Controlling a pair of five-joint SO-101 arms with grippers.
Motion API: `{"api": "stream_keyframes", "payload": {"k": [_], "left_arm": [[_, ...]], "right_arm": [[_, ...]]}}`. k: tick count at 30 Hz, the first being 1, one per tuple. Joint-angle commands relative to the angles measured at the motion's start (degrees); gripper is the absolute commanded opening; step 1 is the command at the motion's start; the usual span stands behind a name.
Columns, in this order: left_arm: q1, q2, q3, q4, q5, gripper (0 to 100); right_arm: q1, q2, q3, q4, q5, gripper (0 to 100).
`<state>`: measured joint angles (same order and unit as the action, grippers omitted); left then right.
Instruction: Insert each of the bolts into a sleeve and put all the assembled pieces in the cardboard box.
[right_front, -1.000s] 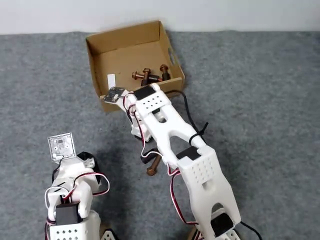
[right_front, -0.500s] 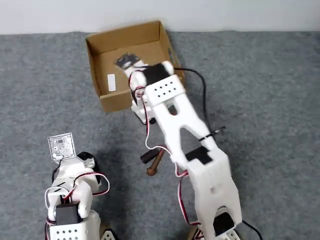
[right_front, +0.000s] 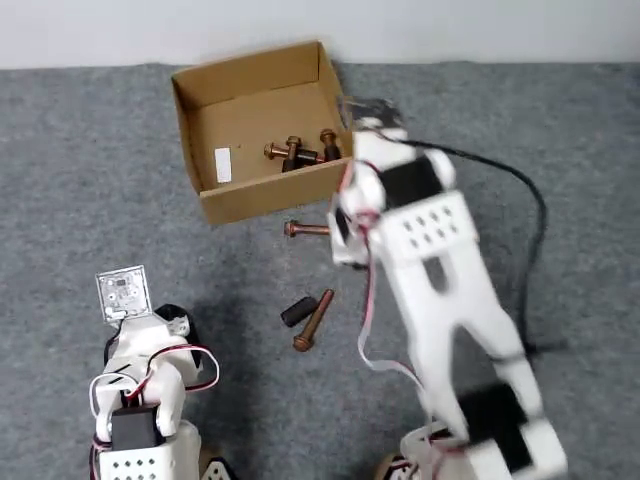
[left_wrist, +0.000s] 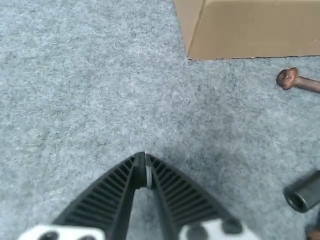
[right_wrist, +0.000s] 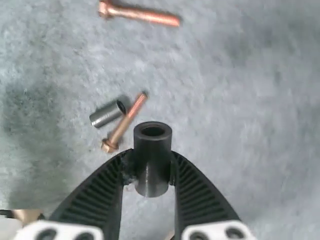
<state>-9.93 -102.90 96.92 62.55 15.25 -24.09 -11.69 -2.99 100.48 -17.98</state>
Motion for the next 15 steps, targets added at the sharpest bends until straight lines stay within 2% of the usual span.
{"api": "stream_keyframes", "payload": {"k": [1, 8, 11, 15], "left_arm": [[0.1, -0.1, -0.4, 0.9, 0.4, 1], [0.0, -0.4, -0.5, 1.1, -0.3, 1], [-0.4, -0.4, -0.9, -0.5, -4.3, 1], [-0.1, -0.1, -8.0, 1.1, -5.0, 1]], "right_arm": [[2.4, -15.1, 9.2, 1.3, -3.3, 0.8], [13.1, -43.6, 36.2, -7.5, -1.3, 0.8], [17.5, -55.3, 47.8, -10.9, -0.3, 0.8], [20.4, -67.9, 59.1, -11.9, 0.0, 0.8]]}}
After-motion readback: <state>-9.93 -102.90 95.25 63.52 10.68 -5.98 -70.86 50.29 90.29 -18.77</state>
